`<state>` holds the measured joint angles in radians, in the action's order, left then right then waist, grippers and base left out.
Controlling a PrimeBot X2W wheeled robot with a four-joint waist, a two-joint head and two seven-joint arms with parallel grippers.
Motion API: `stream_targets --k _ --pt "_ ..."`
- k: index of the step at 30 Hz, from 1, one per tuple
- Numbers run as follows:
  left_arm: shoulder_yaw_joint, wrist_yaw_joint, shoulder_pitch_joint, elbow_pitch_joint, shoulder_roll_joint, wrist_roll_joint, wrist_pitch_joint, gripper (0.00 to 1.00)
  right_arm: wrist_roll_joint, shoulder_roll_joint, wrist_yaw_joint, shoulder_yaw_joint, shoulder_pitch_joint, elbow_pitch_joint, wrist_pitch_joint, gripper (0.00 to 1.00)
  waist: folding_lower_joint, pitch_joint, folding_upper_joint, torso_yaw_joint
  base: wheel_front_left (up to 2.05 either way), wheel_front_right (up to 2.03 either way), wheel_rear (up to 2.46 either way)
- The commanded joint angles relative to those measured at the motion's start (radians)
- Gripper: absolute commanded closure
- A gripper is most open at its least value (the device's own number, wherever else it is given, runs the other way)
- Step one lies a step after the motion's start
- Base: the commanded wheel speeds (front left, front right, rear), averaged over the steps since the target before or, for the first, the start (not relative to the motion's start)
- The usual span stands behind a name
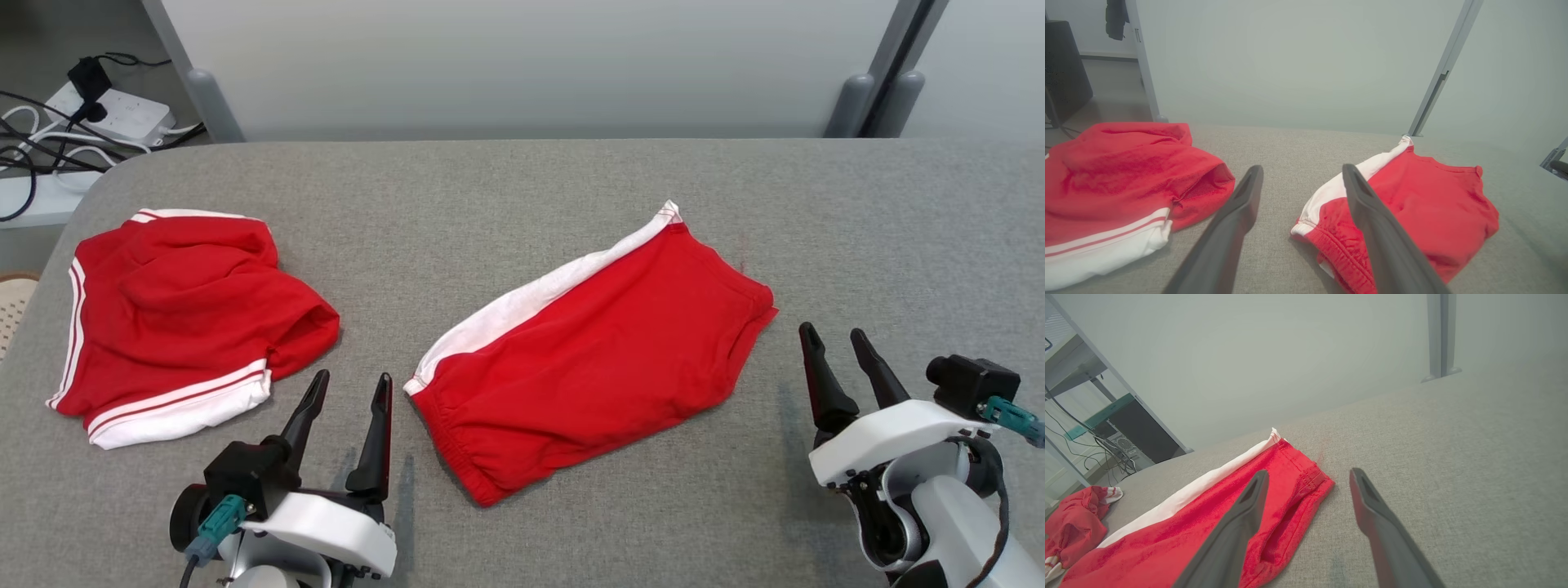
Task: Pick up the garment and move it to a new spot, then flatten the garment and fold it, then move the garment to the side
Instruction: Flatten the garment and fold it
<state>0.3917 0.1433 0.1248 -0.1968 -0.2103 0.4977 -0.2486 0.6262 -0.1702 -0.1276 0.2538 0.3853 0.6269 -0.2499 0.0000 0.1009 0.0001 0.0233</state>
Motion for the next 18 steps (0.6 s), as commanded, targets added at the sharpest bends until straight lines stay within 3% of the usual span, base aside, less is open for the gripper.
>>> stream_targets --k 1,10,18 --pt "-0.035 0.004 0.019 0.034 -0.011 -0.012 -0.013 0.0 0.054 -0.009 -0.003 0.017 0.045 0.007 -0.007 0.0 0.0 0.01 -0.0001 0.016 0.0 0.0 0.0" --pt "-0.007 -0.02 0.054 0.025 0.011 -0.044 -0.013 0.0 0.316 -0.06 -0.003 0.057 0.2 0.176 0.129 0.0 0.0 0.066 -0.0001 0.094 0.0 0.0 0.0" --pt "0.016 -0.03 0.093 0.016 0.03 -0.067 -0.013 0.0 0.394 -0.078 -0.003 0.042 0.285 0.392 0.209 0.0 0.0 0.086 -0.0001 0.173 0.0 0.0 0.0"
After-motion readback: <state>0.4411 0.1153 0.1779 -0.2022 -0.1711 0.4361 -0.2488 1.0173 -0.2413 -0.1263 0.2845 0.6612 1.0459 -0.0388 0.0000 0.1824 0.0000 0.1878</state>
